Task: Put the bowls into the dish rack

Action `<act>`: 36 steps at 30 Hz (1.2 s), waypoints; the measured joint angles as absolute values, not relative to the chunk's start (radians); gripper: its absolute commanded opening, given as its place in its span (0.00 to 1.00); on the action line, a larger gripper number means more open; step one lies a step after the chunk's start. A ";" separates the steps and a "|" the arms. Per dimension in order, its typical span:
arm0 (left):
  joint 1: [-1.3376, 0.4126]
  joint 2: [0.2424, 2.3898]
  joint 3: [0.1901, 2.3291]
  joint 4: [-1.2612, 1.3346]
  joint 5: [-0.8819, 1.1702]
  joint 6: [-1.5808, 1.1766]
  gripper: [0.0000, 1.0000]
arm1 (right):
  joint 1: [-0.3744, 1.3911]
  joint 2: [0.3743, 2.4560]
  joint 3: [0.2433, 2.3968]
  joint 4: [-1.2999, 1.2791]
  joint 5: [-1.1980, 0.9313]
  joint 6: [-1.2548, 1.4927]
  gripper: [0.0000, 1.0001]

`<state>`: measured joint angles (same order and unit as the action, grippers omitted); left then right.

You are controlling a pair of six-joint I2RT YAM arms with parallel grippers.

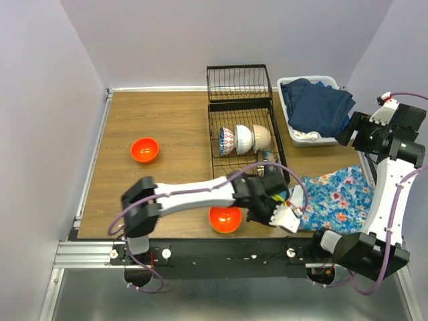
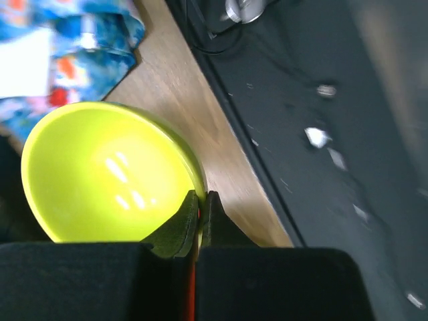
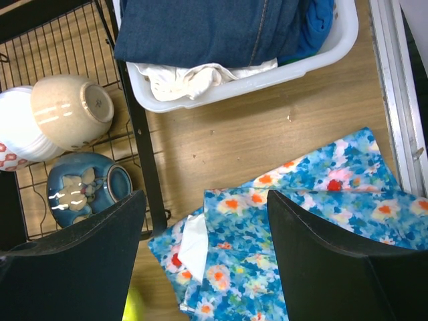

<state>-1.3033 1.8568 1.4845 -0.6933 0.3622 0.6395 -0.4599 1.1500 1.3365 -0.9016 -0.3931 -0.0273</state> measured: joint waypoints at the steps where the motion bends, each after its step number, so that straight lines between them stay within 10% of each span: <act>1: -1.289 1.811 1.485 -0.726 0.399 0.640 0.02 | -0.460 1.155 1.340 -0.900 -0.393 -0.028 0.80; 12: -0.852 1.423 1.506 -0.662 0.671 0.362 0.04 | -0.460 1.174 1.341 -0.900 -0.401 -0.045 0.80; 27: -0.598 1.575 0.890 0.886 0.955 -0.944 0.04 | -0.460 1.215 1.423 -1.026 -0.357 -0.080 0.80; 36: -0.591 1.602 0.749 1.154 0.813 -1.161 0.01 | -0.460 1.233 1.454 -1.107 -0.299 -0.119 0.80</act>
